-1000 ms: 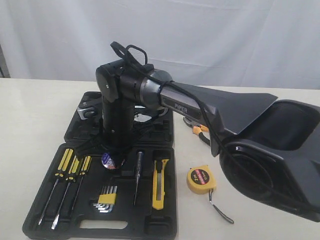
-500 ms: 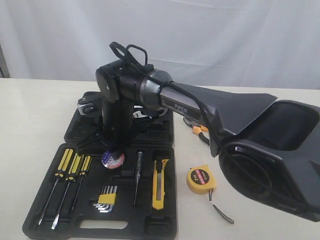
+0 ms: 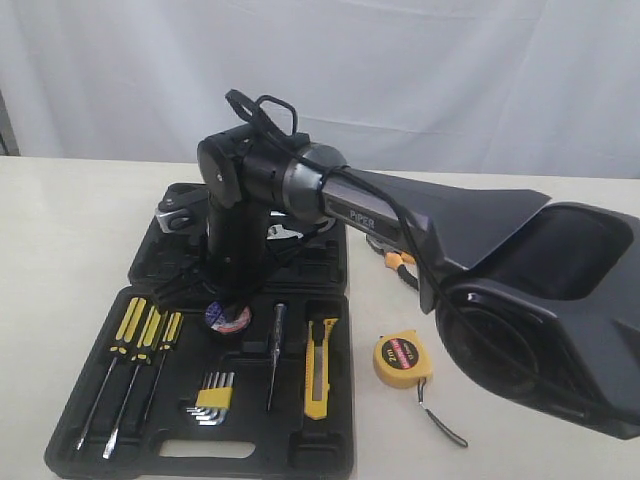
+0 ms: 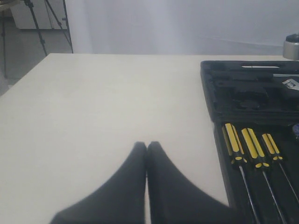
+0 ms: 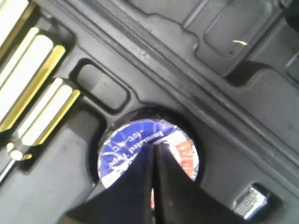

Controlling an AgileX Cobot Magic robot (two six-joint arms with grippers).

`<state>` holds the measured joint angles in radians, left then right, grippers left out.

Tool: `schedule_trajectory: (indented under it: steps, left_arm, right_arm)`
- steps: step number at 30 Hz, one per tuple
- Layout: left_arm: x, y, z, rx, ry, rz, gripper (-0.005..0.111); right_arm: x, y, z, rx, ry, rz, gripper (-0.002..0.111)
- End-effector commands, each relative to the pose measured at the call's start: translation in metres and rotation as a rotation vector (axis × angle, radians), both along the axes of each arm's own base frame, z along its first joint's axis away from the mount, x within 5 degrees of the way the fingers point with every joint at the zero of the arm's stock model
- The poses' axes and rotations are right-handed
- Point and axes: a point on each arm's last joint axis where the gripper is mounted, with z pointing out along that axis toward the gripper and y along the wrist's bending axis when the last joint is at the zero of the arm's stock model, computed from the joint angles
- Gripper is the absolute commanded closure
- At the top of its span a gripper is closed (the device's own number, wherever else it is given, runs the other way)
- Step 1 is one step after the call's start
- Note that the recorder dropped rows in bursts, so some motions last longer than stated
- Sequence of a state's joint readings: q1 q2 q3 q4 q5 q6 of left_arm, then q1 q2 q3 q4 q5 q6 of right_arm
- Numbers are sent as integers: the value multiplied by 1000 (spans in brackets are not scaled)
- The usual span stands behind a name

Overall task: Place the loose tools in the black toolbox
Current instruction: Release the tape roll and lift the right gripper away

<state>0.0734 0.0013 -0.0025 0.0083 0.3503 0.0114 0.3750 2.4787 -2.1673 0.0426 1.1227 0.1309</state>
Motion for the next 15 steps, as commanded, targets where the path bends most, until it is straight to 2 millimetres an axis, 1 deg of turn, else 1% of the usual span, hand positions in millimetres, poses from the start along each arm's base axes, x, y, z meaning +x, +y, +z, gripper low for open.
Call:
schedule_trajectory:
  steps: [1, 7, 11, 13, 15]
  left_arm:
    - [0, -1, 0, -12, -8, -4, 107]
    - [0, -1, 0, -12, -8, -4, 107]
    - [0, -1, 0, -12, -8, -4, 107]
    - [0, -1, 0, -12, -8, -4, 107]
    - [0, -1, 0, -12, -8, -4, 107]
  right_arm:
    - [-2, 3, -4, 36, 23, 4, 109]
    - [-3, 7, -10, 72, 54, 8, 109]
    - [-4, 8, -18, 72, 74, 14, 109]
    - [-3, 7, -18, 70, 71, 15, 109]
    - [-2, 5, -13, 52, 56, 20, 109]
